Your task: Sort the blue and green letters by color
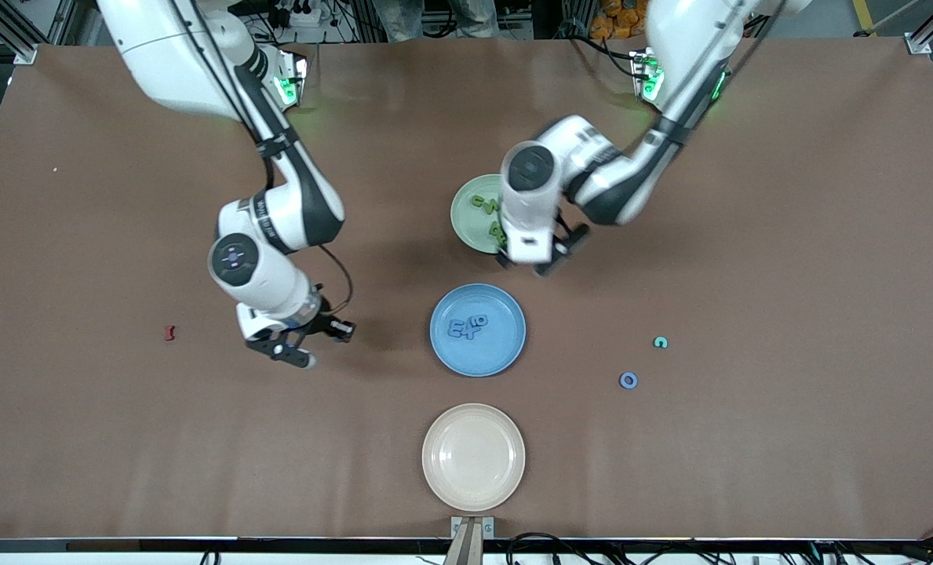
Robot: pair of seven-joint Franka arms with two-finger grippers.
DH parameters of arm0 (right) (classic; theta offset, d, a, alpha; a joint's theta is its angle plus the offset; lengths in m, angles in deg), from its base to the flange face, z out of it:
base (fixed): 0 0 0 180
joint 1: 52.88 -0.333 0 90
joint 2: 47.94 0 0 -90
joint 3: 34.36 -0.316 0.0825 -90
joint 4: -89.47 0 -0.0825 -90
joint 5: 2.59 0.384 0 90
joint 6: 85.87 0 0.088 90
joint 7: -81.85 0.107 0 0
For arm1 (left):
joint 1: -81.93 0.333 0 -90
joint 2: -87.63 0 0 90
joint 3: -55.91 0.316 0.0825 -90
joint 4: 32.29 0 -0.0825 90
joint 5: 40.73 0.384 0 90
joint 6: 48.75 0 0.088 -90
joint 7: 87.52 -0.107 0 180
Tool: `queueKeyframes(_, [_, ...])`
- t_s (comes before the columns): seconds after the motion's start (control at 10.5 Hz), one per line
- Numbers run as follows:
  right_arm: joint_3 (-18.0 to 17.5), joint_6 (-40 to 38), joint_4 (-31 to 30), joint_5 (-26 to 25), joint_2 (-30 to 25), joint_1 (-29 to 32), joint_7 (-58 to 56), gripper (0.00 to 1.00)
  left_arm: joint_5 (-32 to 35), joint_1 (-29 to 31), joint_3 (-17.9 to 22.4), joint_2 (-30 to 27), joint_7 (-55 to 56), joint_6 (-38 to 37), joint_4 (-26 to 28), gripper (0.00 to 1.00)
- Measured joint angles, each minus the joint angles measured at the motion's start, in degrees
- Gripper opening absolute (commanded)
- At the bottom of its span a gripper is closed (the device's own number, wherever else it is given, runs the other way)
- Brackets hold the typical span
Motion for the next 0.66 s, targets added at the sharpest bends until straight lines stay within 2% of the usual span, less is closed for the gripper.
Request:
queueKeyframes(0.28, [-2.09, 0.03, 4.36, 0.0, 2.88, -4.38, 9.93, 0.0, 6.82, 12.46, 0.06, 1.01, -3.03, -0.77, -2.76, 1.0])
queueKeyframes(0.66, [-2.34, 0.33, 10.47, 0.0, 7.57, -9.83, 16.7, 0.0, 9.12, 18.02, 0.06, 4.48, -7.01, -0.75, -6.22, 1.0])
